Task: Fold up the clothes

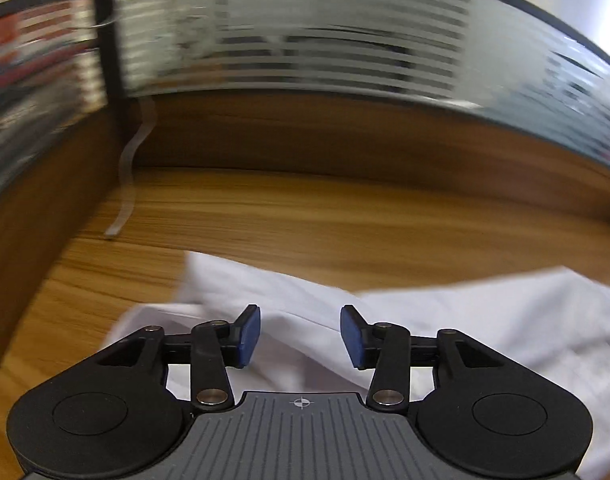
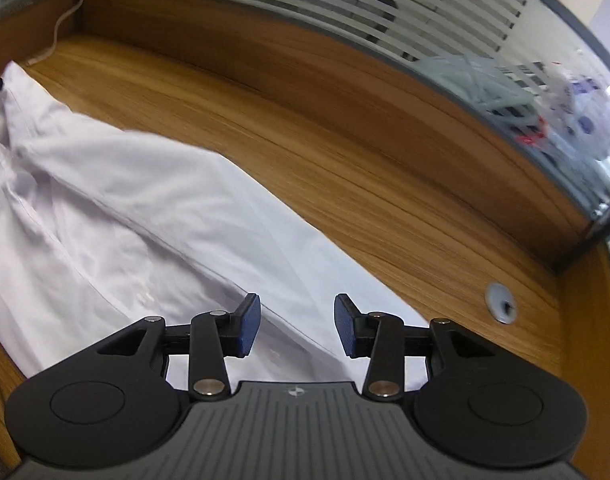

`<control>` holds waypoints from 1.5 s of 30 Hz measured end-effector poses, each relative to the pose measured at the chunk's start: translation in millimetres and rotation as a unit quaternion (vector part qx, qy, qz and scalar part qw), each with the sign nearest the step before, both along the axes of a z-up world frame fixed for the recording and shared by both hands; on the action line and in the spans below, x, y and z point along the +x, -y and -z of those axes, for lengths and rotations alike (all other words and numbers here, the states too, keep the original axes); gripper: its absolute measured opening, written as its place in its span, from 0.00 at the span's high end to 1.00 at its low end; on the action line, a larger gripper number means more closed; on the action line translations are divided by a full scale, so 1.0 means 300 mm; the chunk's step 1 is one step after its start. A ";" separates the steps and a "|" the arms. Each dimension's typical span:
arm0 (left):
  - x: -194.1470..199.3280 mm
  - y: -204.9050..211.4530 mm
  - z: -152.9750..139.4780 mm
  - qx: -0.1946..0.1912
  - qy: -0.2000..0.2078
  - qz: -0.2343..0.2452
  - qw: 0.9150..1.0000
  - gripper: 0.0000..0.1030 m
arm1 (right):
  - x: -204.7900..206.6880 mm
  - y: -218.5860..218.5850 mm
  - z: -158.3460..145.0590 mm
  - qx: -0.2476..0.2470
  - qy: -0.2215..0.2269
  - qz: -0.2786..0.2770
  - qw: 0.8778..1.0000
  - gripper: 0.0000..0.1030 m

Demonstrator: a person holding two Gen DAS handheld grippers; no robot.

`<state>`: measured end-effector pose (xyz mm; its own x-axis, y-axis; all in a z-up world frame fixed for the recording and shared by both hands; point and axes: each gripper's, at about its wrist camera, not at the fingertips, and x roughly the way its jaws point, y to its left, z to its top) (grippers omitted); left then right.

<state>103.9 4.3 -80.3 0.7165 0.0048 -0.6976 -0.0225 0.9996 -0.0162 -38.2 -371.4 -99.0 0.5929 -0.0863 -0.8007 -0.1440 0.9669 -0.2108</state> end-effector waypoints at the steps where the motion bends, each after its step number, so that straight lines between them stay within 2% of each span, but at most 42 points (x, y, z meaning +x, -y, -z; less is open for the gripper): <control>1: 0.015 -0.022 -0.001 0.002 0.001 -0.015 1.000 0.50 | 0.016 -0.018 0.000 0.009 -0.001 -0.005 1.000 0.55; 2: 0.029 -0.047 -0.004 0.001 0.002 -0.028 1.000 0.47 | 0.032 -0.037 -0.001 0.019 -0.003 -0.010 1.000 0.55; 4: 0.060 -0.097 -0.010 -0.002 0.006 -0.052 0.999 0.46 | 0.067 -0.076 -0.002 0.042 -0.006 -0.017 0.999 0.55; 8: 0.145 -0.182 -0.008 -0.057 -0.010 -0.096 0.994 0.46 | 0.179 -0.164 -0.006 0.094 -0.004 -0.025 0.995 0.52; 10: 0.181 -0.210 -0.007 -0.084 -0.015 -0.111 0.990 0.46 | 0.239 -0.213 -0.001 0.107 -0.001 -0.034 0.994 0.50; 14: 0.224 -0.212 0.000 -0.114 -0.020 -0.112 0.987 0.43 | 0.351 -0.290 0.033 0.093 0.002 -0.029 0.995 0.49; 18: 0.236 -0.191 0.016 -0.118 -0.026 -0.109 0.987 0.41 | 0.436 -0.309 0.092 0.098 -0.006 0.009 0.995 0.49; 22: 0.239 -0.174 0.037 -0.108 -0.036 -0.107 0.988 0.41 | 0.456 -0.293 0.180 0.123 -0.043 0.039 0.991 0.49; 26: 0.249 -0.172 0.062 -0.110 -0.053 -0.107 0.987 0.43 | 0.435 -0.304 0.214 0.117 -0.043 0.034 0.992 0.49; 27: 0.252 -0.175 0.067 -0.112 -0.054 -0.109 0.986 0.45 | 0.430 -0.309 0.219 0.114 -0.040 0.031 0.992 0.49; 28: 0.254 -0.179 0.071 -0.116 -0.054 -0.111 0.986 0.58 | 0.424 -0.314 0.223 0.110 -0.037 0.028 0.993 0.48; 30: 0.256 -0.192 0.077 -0.124 -0.056 -0.117 0.984 0.68 | 0.424 -0.314 0.227 0.111 -0.036 0.025 0.993 0.48; 32: 0.252 -0.213 0.074 -0.144 -0.050 -0.120 0.981 0.88 | 0.423 -0.307 0.226 0.112 -0.036 0.021 0.993 0.48; 34: 0.234 -0.226 0.053 -0.155 -0.036 -0.123 0.980 0.89 | 0.419 -0.295 0.221 0.112 -0.037 0.019 0.993 0.48; 37: 0.215 -0.221 0.055 -0.129 -0.035 -0.116 0.984 0.90 | 0.414 -0.284 0.213 0.113 -0.038 0.017 0.993 0.47; 42: 0.208 -0.213 0.159 -0.087 -0.072 -0.108 0.988 0.89 | 0.407 -0.293 0.220 0.103 -0.034 0.008 0.994 0.47; 45: 0.217 -0.199 0.180 -0.057 -0.071 -0.099 0.991 0.84 | 0.403 -0.284 0.216 0.106 -0.035 -0.002 0.994 0.46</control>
<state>168.9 64.0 -134.2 0.6039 0.0512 -0.7954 -0.2286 0.9671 -0.1113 82.8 -286.1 -163.7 0.5349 0.0913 -0.8400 -0.1560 0.9877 0.0080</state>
